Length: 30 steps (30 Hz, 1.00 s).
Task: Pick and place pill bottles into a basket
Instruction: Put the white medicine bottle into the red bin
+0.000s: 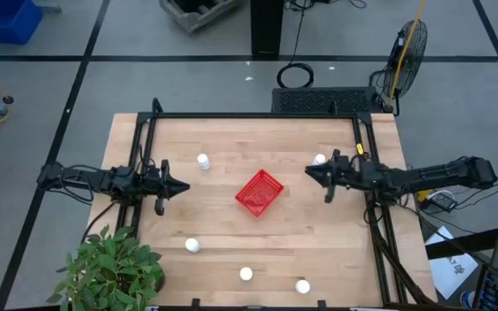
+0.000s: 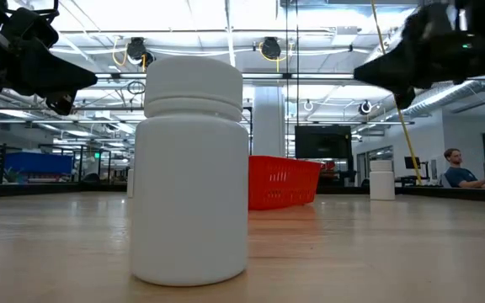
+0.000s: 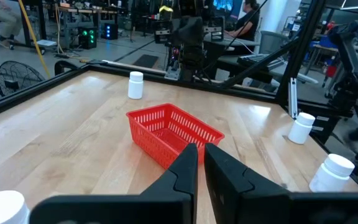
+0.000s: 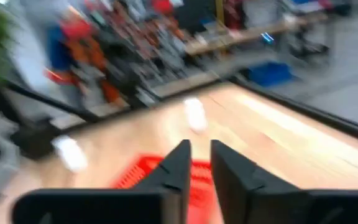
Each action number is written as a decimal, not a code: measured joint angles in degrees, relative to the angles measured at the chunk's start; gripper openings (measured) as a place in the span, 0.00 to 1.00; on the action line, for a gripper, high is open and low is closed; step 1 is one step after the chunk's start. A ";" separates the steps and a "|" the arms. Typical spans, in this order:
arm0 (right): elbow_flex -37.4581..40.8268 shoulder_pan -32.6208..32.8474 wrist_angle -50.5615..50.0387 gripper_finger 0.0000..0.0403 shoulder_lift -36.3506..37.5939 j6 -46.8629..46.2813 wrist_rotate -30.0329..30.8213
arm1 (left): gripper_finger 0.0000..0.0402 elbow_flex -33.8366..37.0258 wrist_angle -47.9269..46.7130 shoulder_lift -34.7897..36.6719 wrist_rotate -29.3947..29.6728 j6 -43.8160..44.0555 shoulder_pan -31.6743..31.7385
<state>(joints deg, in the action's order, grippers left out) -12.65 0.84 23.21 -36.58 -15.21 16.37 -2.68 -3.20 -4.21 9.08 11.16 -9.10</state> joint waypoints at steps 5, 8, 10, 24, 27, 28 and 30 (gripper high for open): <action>-9.98 0.00 -18.24 0.40 -3.97 0.31 11.68 | 0.08 -0.02 0.00 0.00 0.00 0.00 0.00; -14.80 -0.07 -27.61 0.54 -6.10 0.46 17.54 | 0.08 -0.01 0.02 -0.02 0.00 0.00 0.01; -17.59 -1.00 -32.19 0.62 -7.03 -1.15 18.64 | 0.08 -0.01 0.00 -0.02 0.00 0.00 0.01; -22.00 -16.54 -46.16 0.84 -12.94 -15.67 9.65 | 0.08 -0.02 0.00 -0.02 0.00 0.00 0.01; -22.00 -19.33 -47.61 0.84 -15.19 -15.52 7.99 | 0.08 0.00 0.02 -0.02 0.00 0.00 0.02; -22.00 -20.11 -48.11 0.84 -15.82 -15.38 7.61 | 0.08 -0.02 0.00 -0.02 0.00 0.00 0.02; -22.00 -21.30 -48.68 0.84 -17.07 -14.46 7.54 | 0.08 0.00 0.02 -0.02 0.00 0.00 0.00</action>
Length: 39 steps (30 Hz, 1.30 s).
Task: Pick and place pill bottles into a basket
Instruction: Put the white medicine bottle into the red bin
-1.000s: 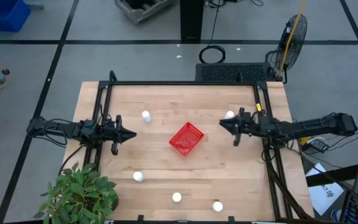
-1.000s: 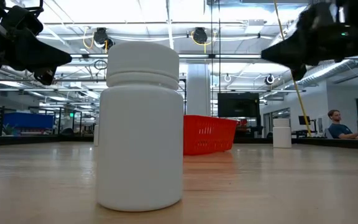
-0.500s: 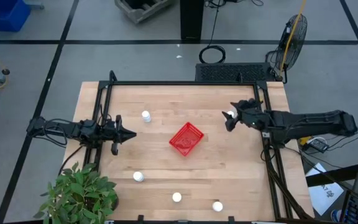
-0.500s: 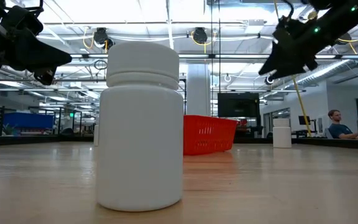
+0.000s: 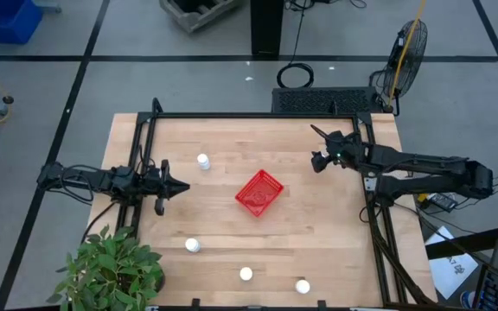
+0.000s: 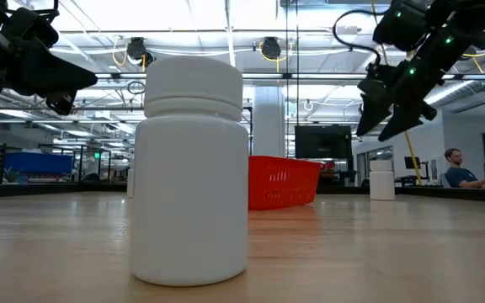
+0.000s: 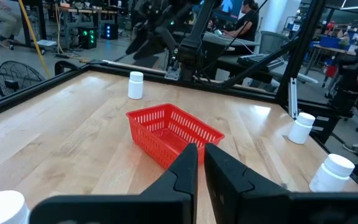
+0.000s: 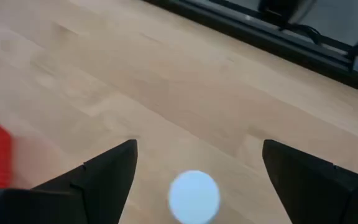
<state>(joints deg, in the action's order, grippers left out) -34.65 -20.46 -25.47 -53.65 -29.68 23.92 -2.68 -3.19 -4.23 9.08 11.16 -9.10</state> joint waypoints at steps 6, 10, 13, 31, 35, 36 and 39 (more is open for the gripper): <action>0.00 -1.11 -0.13 0.84 -3.66 -0.71 -1.89 | 0.08 -0.02 0.00 0.00 0.00 0.00 0.00; 0.02 -0.01 -0.63 0.84 -5.87 -1.20 -1.90 | 0.08 -0.01 -0.02 0.00 0.00 0.00 0.01; 0.12 0.67 -0.98 0.84 -7.29 -2.01 -1.90 | 0.08 -0.01 -0.02 0.00 0.00 0.00 0.02; 0.17 0.67 -3.05 0.77 -10.98 -4.30 -3.16 | 0.08 -0.02 -0.02 0.00 0.00 0.00 0.01; 0.17 0.67 -3.49 0.70 -11.00 -4.34 -3.24 | 0.08 -0.01 -0.02 0.00 0.00 0.00 0.00; 0.17 0.67 -3.63 0.68 -11.00 -4.34 -3.25 | 0.08 0.00 -0.02 0.00 0.00 0.00 0.01; 0.19 0.67 -3.97 0.61 -11.00 -4.34 -3.30 | 0.08 0.00 -0.02 0.00 0.00 0.00 0.01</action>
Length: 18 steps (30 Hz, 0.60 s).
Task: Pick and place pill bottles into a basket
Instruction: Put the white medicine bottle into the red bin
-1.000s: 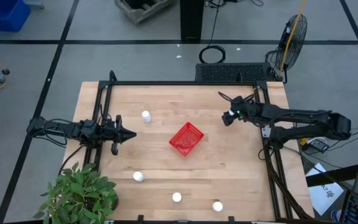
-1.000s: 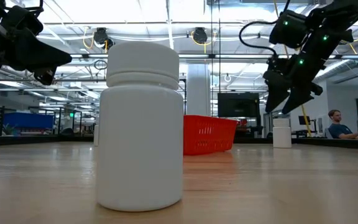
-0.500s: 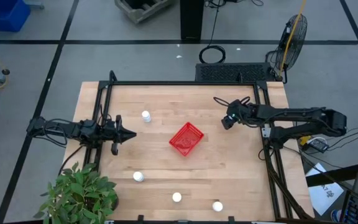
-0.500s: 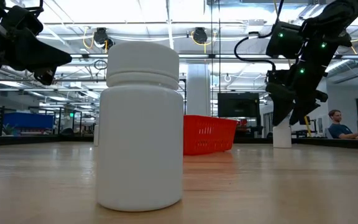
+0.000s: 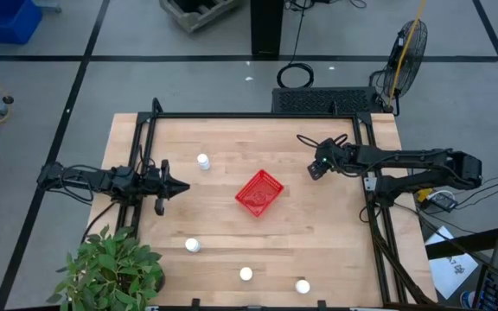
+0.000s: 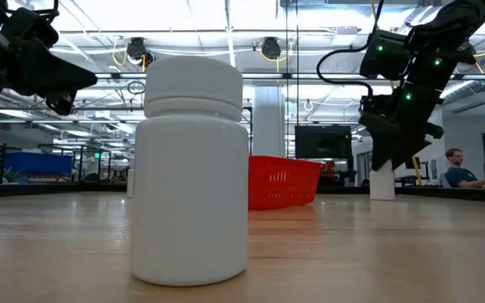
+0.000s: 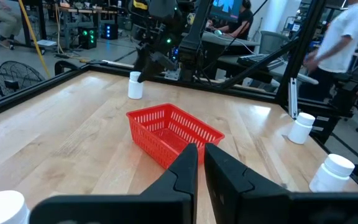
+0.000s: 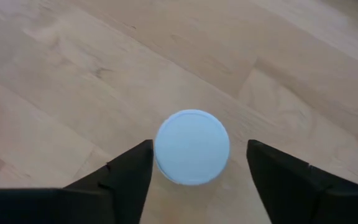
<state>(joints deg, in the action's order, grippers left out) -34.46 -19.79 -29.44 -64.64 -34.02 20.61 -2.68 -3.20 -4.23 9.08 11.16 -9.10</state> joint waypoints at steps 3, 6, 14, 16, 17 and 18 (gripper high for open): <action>0.00 0.00 0.04 0.53 0.00 0.06 -0.11 | 0.08 0.00 0.00 0.00 0.00 0.00 0.00; 0.00 0.00 0.05 0.45 0.00 0.28 -0.27 | 0.08 -0.02 0.01 0.00 0.00 0.00 0.00; 0.03 1.16 3.16 0.35 0.02 1.86 -1.43 | 0.08 0.00 0.00 0.00 0.00 0.00 0.02; 0.03 1.97 5.17 0.35 0.02 2.15 -1.47 | 0.08 -0.02 0.00 0.00 0.00 0.00 0.01; 0.03 2.40 6.09 0.35 0.02 2.19 -1.46 | 0.08 -0.02 0.00 0.02 0.00 0.00 -0.01; 0.03 2.94 7.06 0.35 0.02 2.36 -1.46 | 0.08 0.00 0.00 0.00 0.00 0.00 0.02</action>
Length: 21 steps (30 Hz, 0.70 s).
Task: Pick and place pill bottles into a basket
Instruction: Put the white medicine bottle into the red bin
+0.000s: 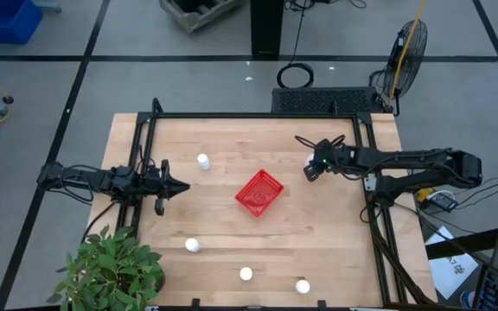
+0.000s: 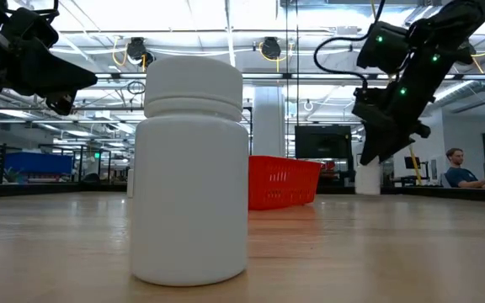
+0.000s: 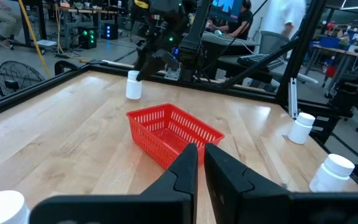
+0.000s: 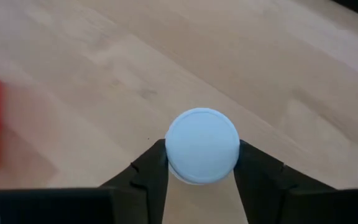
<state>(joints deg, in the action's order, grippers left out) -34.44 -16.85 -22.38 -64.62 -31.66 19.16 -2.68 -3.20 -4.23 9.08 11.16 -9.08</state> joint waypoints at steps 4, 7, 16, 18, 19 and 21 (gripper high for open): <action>0.00 2.75 4.43 0.37 0.00 1.38 -0.02 | 0.08 -0.02 0.00 0.01 0.00 0.00 -0.01; 0.00 5.53 9.19 0.36 0.01 3.60 0.05 | 0.08 -0.02 0.00 0.00 0.00 0.00 0.00; 0.00 15.15 26.21 0.36 0.00 11.37 3.21 | 0.08 0.00 0.00 0.01 0.00 0.00 -0.02; -0.09 17.34 29.16 0.36 -0.43 12.84 3.26 | 0.08 -0.01 0.00 0.01 0.00 0.00 -0.01; -0.58 18.43 29.38 0.36 -0.94 13.20 3.41 | 0.08 -0.02 0.00 0.00 0.00 0.00 -0.01; -2.21 20.44 29.04 0.36 -2.39 13.35 4.08 | 0.08 -0.02 0.00 0.00 0.00 0.00 -0.02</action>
<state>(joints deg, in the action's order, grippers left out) -36.64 3.59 6.65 -67.01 -18.31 23.24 -2.69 -3.20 -4.23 9.08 11.16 -9.10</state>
